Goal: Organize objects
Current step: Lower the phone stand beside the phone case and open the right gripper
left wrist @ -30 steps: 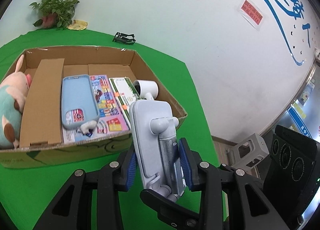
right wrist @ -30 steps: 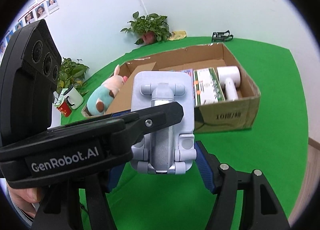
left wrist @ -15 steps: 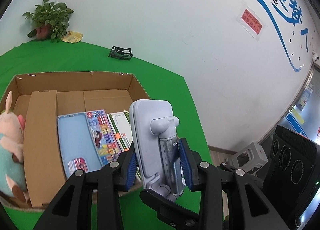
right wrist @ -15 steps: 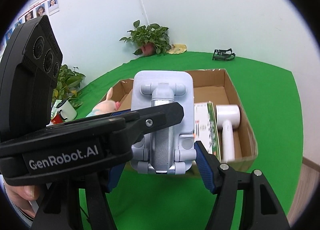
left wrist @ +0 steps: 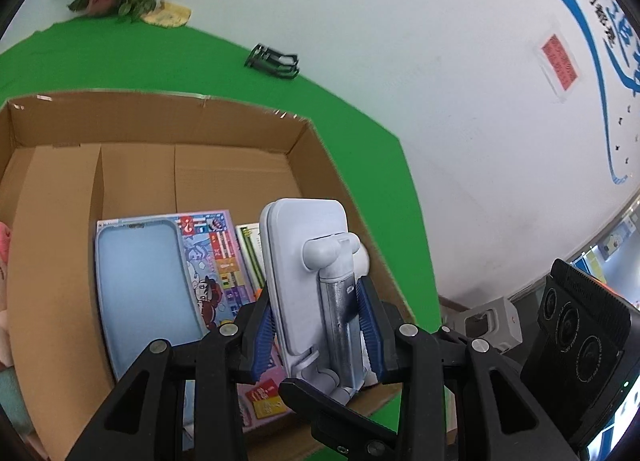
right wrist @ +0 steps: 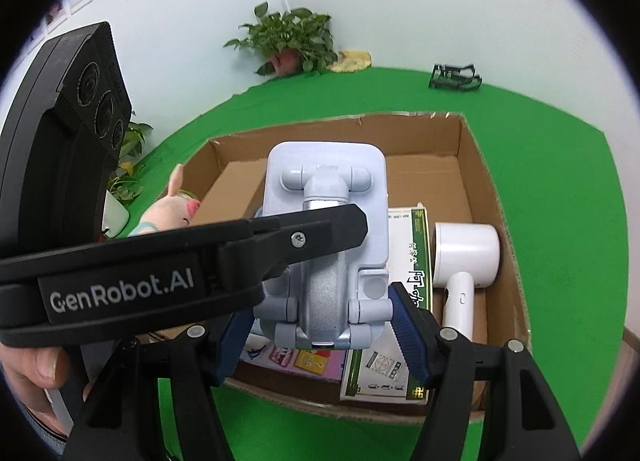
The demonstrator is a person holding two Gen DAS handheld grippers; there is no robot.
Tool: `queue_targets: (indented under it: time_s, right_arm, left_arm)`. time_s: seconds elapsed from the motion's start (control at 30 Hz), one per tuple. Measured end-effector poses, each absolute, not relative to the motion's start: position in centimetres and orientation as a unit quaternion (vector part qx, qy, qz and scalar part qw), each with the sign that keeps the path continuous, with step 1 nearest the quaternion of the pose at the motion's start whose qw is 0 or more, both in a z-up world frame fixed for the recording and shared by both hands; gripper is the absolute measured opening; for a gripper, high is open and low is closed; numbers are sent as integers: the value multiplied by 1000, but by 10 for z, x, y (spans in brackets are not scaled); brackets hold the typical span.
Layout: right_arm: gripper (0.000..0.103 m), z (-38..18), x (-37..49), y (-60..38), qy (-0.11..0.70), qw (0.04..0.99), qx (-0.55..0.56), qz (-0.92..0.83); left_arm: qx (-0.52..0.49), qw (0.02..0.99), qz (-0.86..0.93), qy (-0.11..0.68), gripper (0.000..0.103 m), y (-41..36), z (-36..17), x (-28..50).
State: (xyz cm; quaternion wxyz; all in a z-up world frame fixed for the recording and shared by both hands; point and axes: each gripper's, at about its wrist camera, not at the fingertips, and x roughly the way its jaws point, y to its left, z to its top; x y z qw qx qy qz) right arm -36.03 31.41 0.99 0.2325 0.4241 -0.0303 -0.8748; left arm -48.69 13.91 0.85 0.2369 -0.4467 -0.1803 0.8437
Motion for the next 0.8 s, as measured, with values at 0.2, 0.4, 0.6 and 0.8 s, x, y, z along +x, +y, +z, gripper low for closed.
queue_targets:
  time_s: [0.2, 0.4, 0.6, 0.8]
  right_arm:
    - [65, -9, -378, 313, -36, 233, 465, -853]
    - [65, -23, -387, 309, -29, 227, 487, -843]
    - [65, -24, -388, 301, -29, 226, 498, -837]
    - [68, -23, -386, 303, -44, 216, 498, -839]
  left_arm:
    - [-484, 227, 823, -193, 35, 137, -21, -509]
    - [-510, 221, 805, -208, 36, 133, -42, -514]
    - [-525, 199, 805, -194, 44, 125, -43, -511]
    - [-490, 183, 835, -173, 52, 104, -19, -483]
